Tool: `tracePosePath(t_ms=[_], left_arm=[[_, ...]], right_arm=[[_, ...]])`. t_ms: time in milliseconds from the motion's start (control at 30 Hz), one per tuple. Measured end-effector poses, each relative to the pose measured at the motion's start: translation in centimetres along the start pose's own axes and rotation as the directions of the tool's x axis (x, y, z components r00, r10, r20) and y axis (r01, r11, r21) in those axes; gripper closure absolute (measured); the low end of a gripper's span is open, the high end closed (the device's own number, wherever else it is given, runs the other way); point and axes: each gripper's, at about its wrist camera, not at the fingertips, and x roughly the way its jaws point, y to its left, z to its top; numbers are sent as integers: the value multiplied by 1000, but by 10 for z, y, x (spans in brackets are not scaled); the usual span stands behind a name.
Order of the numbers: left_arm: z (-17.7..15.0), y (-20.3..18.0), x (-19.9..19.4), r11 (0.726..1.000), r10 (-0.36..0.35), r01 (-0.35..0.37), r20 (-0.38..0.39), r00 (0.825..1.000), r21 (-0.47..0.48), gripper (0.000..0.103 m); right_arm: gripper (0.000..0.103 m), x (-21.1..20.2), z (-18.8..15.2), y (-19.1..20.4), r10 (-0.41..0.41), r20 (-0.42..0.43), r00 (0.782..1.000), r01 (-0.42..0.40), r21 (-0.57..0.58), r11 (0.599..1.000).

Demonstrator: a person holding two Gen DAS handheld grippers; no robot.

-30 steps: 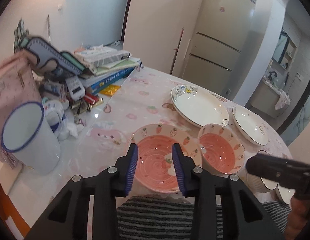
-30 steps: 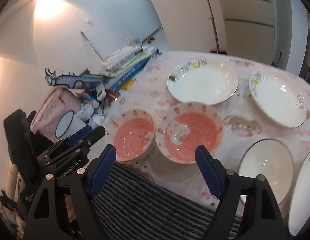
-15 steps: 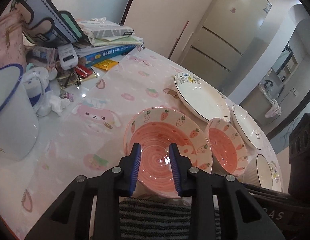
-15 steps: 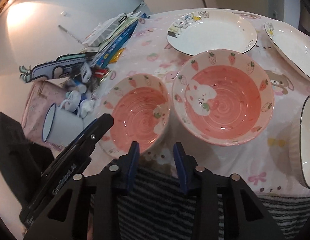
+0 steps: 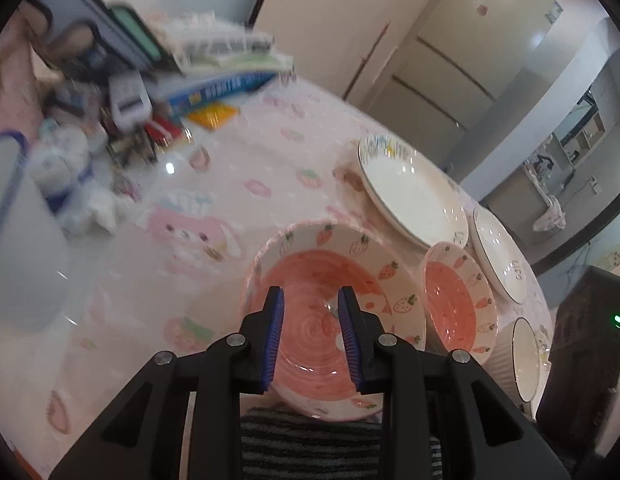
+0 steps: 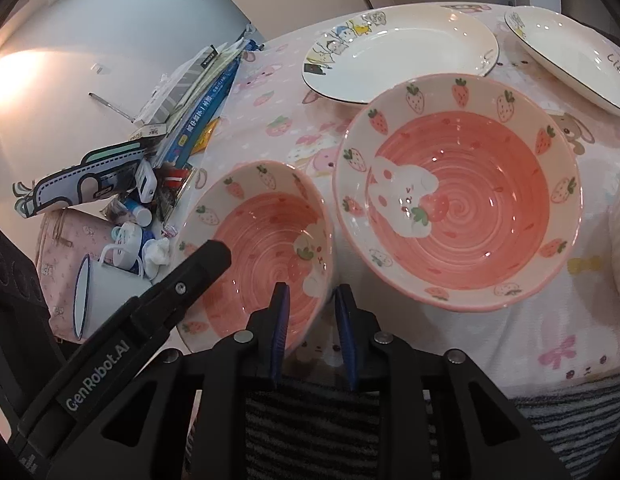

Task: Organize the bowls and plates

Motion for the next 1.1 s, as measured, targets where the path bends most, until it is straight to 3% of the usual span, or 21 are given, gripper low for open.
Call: tracePosePath(t_ms=[100, 167, 233, 400, 500, 533, 567, 833, 1100], left_arm=[[3, -1, -15, 999, 22, -23, 33, 999, 31, 71], [9, 6, -15, 1000, 12, -12, 12, 1000, 17, 66], [14, 13, -8, 998, 59, -59, -5, 998, 9, 54], [9, 32, 19, 999, 24, -27, -86, 996, -35, 52], [2, 31, 36, 999, 1, -6, -129, 992, -36, 73], [0, 32, 39, 999, -2, -4, -130, 991, -49, 87], [-2, 32, 39, 999, 24, -28, -98, 995, -45, 93], [-8, 19, 36, 996, 93, -92, -48, 994, 17, 95], [-13, 21, 14, 996, 87, -87, -27, 996, 8, 96]], right_arm=[[82, 0, 1, -2, 16, 4, 1000, -16, -3, 1000], [82, 0, 1, -2, 20, 6, 1000, -20, -12, 1000], [82, 0, 1, -2, 24, 7, 1000, -24, -22, 999], [82, 0, 2, -6, 56, 3, 998, -56, -27, 998], [82, 0, 0, -4, 45, 9, 999, -45, -43, 998], [82, -1, 0, -3, 42, 12, 999, -41, -49, 998], [82, -1, -1, -3, 38, 15, 999, -38, -54, 998], [84, 0, -1, 0, 5, -24, 1000, -8, -102, 995], [85, -9, -4, 6, 12, -43, 999, -17, -123, 992]])
